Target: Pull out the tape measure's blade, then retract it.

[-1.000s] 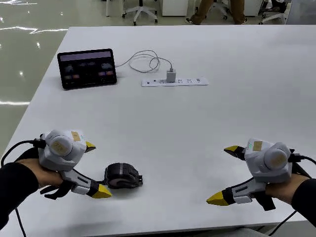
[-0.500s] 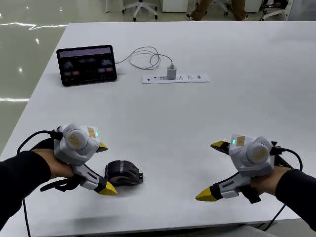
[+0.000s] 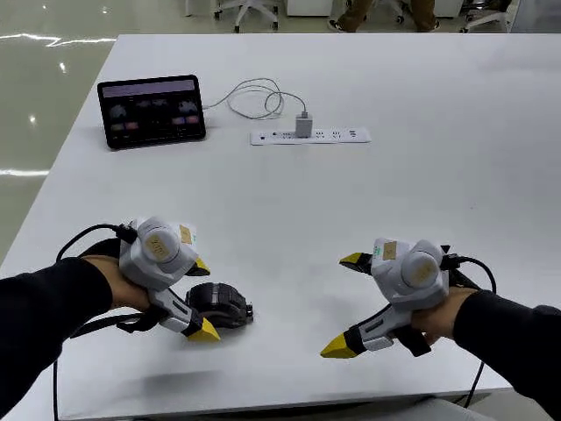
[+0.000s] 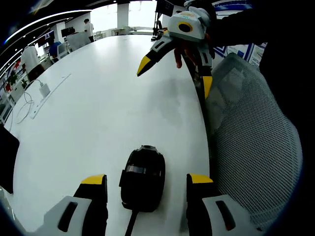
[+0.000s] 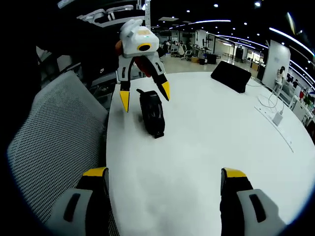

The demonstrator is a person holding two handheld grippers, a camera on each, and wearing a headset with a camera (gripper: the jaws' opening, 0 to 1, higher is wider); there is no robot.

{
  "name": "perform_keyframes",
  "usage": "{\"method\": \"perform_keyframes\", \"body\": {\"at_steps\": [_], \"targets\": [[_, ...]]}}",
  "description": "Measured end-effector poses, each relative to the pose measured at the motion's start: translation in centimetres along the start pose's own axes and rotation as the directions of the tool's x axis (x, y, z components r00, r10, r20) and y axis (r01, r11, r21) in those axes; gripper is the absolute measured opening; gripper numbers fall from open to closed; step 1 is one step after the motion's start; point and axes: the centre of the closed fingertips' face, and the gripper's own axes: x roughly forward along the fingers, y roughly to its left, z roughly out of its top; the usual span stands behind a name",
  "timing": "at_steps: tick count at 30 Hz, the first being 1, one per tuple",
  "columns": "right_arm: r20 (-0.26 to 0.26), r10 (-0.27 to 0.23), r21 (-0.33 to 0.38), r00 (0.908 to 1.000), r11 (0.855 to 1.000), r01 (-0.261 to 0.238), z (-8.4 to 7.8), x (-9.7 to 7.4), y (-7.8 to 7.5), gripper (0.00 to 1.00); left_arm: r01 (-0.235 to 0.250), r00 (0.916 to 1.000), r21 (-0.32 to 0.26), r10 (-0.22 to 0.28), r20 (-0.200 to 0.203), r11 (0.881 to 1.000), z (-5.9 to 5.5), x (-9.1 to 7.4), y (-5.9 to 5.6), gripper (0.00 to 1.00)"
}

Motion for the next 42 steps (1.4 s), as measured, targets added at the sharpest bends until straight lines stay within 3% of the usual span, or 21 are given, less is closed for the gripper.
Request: {"method": "perform_keyframes", "body": {"at_steps": [9, 11, 14, 15, 16, 19, 23, 31, 42], "targets": [[-0.018, 0.049, -0.021, 0.9986, 0.999, -0.049, 0.8, 2.0, 0.5, 0.87, 0.015, 0.9997, 0.022, -0.015, -0.018, 1.0, -0.1, 0.9, -0.1, 0.52], [-0.022, 0.058, -0.029, 0.9981, 0.998, -0.059, 1.0, 2.3, 0.6, 0.86, 0.019, 0.999, 0.051, -0.017, -0.042, 0.999, -0.5, 1.1, 0.0, 0.45], [-0.025, 0.067, -0.037, 0.9975, 0.997, -0.068, 1.3, 2.8, 0.6, 0.85, -0.002, 0.999, 0.069, 0.005, -0.044, 0.998, -0.5, 1.1, 0.4, 0.36], [-0.027, 0.07, -0.04, 0.9972, 0.997, -0.071, 1.5, 3.0, 0.6, 0.84, -0.026, 0.9982, 0.13, 0.033, -0.05, 0.991, -0.5, 0.9, 1.2, 0.33], [-0.027, 0.071, -0.043, 0.9971, 0.996, -0.072, 1.6, 3.0, 0.6, 0.83, -0.001, 0.9988, 0.101, 0.006, -0.049, 0.995, -0.6, 1.2, 0.5, 0.33], [-0.027, 0.078, -0.051, 0.9966, 0.996, -0.079, 2.0, 3.4, 0.6, 0.81, 0.003, 0.9985, 0.112, 0.003, -0.054, 0.994, -0.5, 1.3, 0.6, 0.33], [-0.029, 0.09, -0.049, 0.9955, 0.995, -0.091, 2.5, 4.3, 0.4, 0.76, 0.031, 0.9985, 0.161, -0.023, -0.05, 0.987, -0.5, 1.2, 0.2, 0.32], [-0.029, 0.122, -0.066, 0.9921, 0.99, -0.124, 3.7, 6.5, 1.0, 0.67, 0.029, 0.9989, 0.13, -0.024, -0.041, 0.991, -0.5, 1.1, 0.1, 0.32], [-0.078, 0.146, -0.126, 0.9862, 0.98, -0.155, 3.5, 9.5, 1.3, 0.44, 0.032, 0.999, 0.099, -0.028, -0.033, 0.995, -0.5, 1.1, 0.2, 0.32]]}}
